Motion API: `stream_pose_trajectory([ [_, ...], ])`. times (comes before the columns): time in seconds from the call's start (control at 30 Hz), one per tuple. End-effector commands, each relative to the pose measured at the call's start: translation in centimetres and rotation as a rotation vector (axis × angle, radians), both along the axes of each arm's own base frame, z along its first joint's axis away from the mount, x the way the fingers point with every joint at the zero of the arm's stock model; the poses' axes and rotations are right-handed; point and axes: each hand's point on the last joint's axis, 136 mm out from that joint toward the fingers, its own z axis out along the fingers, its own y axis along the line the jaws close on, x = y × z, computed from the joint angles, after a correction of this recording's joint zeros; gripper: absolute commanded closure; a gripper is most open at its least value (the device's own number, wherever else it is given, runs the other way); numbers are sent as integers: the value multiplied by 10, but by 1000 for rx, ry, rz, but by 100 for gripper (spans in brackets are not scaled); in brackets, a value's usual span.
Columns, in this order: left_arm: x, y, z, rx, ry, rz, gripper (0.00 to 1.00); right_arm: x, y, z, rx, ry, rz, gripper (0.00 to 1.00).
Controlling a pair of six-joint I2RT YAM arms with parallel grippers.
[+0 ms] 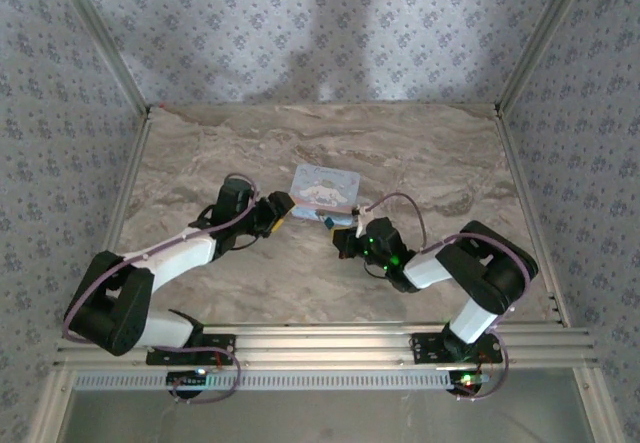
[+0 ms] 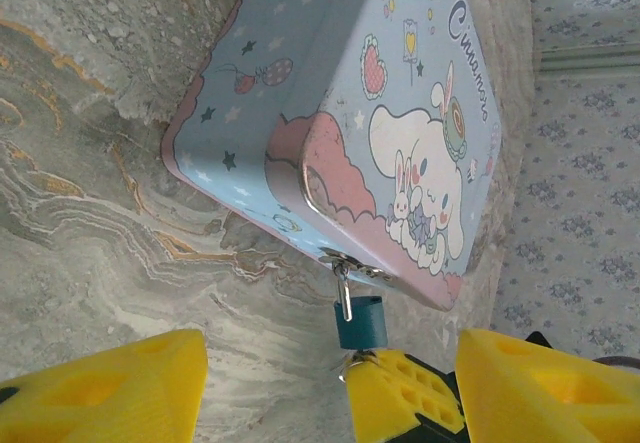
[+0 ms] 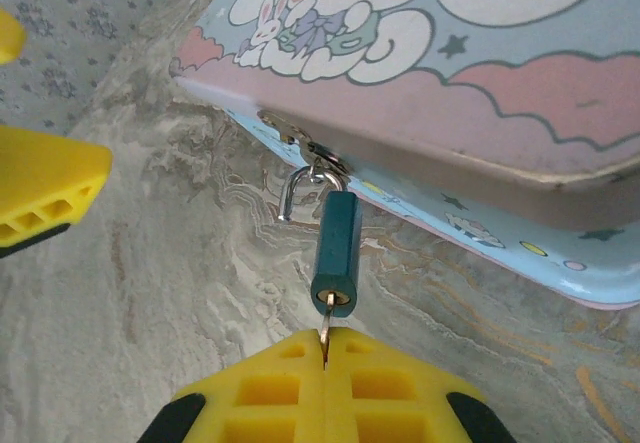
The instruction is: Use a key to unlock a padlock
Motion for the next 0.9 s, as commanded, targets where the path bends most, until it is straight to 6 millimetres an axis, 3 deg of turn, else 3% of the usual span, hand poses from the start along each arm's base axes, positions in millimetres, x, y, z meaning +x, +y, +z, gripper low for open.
stream_pose_trajectory([
  [0.0, 8, 3, 15, 9, -37, 4, 34, -3, -5, -11, 55, 120, -36, 100],
  [0.87, 17, 14, 22, 41, -50, 13, 32, -2, -13, -34, 148, 305, -72, 98],
])
